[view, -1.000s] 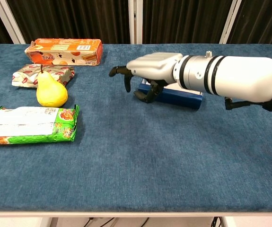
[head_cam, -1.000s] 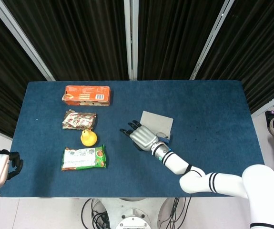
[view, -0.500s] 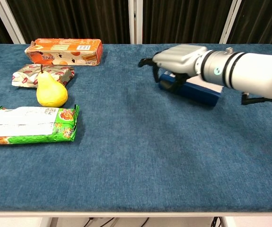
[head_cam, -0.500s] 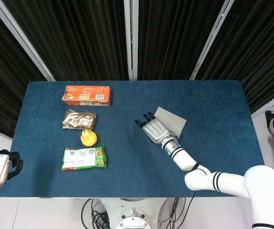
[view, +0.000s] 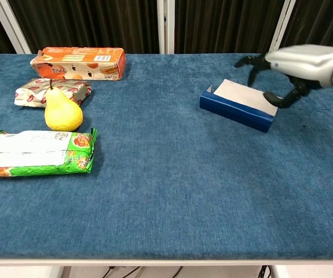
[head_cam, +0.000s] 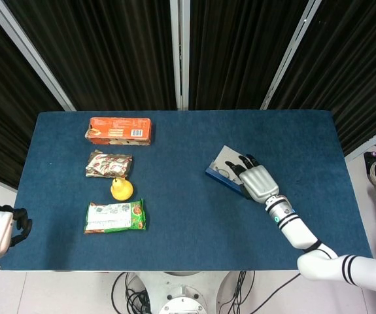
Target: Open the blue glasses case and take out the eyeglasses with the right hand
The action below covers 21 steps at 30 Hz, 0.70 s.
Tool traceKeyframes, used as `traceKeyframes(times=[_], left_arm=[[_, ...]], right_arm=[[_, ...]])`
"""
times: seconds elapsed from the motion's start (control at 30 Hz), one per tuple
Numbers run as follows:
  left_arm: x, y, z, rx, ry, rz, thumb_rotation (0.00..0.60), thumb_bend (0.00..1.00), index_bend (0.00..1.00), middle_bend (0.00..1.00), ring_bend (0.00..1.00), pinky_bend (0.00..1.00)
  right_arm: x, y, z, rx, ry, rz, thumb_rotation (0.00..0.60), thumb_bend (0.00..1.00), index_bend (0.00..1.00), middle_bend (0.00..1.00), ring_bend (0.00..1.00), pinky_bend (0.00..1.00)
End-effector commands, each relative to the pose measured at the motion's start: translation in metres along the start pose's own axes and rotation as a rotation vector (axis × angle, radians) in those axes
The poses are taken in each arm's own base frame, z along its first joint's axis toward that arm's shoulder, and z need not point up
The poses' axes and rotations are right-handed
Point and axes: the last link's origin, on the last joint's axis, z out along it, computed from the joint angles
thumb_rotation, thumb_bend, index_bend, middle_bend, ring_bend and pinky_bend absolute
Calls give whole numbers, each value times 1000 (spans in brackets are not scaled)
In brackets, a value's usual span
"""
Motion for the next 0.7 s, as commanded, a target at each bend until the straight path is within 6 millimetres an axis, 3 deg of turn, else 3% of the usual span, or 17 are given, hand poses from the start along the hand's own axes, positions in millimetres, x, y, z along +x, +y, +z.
traceKeyframes(times=[0.03, 0.37, 0.57, 0.7], left_arm=[[0, 0, 0, 1, 1, 2, 600, 411, 707, 712, 525, 466], [0, 0, 0, 3, 2, 3, 600, 411, 708, 712, 526, 466], [0, 0, 0, 2, 2, 2, 600, 412, 707, 712, 526, 466], [0, 0, 0, 2, 2, 2, 600, 411, 707, 712, 526, 466]], right_arm=[[-12, 10, -4, -16, -36, 18, 600, 540, 0, 246, 0, 0], [-35, 5, -12, 45, -94, 16, 600, 543, 0, 261, 0, 0], [-37, -21, -17, 146, -101, 39, 600, 543, 0, 264, 0, 0], [-30, -48, -6, 210, -85, 51, 600, 543, 0, 264, 0, 0]])
